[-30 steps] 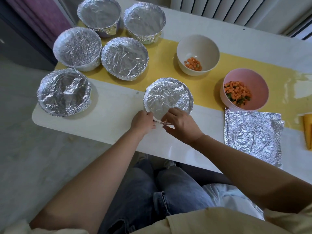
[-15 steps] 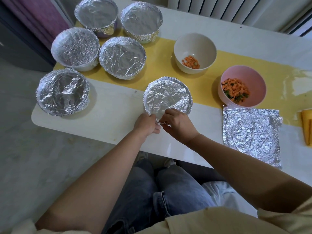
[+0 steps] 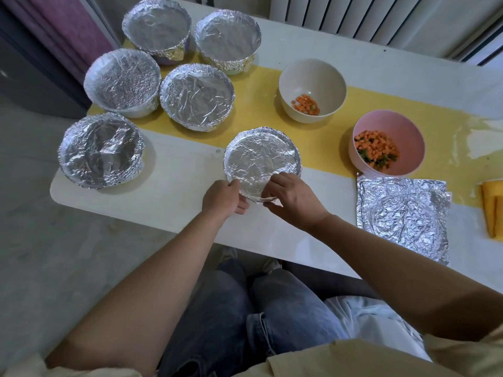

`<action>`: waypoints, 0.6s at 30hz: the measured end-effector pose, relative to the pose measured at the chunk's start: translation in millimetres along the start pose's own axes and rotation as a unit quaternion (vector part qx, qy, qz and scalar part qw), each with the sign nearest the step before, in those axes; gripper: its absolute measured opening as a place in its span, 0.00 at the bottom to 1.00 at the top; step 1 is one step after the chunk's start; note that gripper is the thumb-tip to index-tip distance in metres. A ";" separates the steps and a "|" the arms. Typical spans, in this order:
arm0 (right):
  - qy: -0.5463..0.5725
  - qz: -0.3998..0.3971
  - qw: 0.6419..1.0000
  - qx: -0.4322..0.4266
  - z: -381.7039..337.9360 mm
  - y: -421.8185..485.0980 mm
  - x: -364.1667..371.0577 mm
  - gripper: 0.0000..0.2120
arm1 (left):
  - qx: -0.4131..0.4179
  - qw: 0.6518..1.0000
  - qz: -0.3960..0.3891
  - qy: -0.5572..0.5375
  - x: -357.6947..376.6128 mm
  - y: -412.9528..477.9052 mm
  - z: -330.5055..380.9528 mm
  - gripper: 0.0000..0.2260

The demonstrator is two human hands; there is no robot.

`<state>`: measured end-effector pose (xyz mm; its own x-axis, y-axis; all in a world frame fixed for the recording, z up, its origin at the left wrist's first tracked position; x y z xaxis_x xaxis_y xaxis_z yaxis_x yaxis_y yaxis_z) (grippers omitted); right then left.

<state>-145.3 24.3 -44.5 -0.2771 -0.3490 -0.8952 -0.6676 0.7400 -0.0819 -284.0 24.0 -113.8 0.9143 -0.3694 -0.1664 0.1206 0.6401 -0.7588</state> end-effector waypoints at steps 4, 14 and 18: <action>-0.014 0.015 1.000 -0.009 -0.9 -2.0 -0.5 0.05 | -0.029 1.000 -0.004 -0.001 0.7 -6.8 -4.1 0.22; 0.000 0.017 1.000 -0.003 -10.5 6.7 6.3 0.06 | -0.038 0.992 -0.069 -0.098 26.4 -14.6 -5.4 0.16; 0.012 0.006 1.000 -0.006 -12.3 7.3 7.0 0.06 | -0.054 0.991 -0.076 -0.096 25.6 -15.7 -5.5 0.17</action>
<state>-160.6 20.1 -46.0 -0.3007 -0.3542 -0.8855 -0.6723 0.7373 -0.0667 -264.7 0.8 -109.6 0.9465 -0.3147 0.0710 0.2310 0.5074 -0.8302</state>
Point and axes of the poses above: each hand's wrist, its own y-axis towards the middle knuckle, its own x-axis out of the palm, z = x × y, the point moved 9 cm from there along y, towards the middle knuckle, and after that the axes turned 15 degrees about -z, right-handed, at the moved point
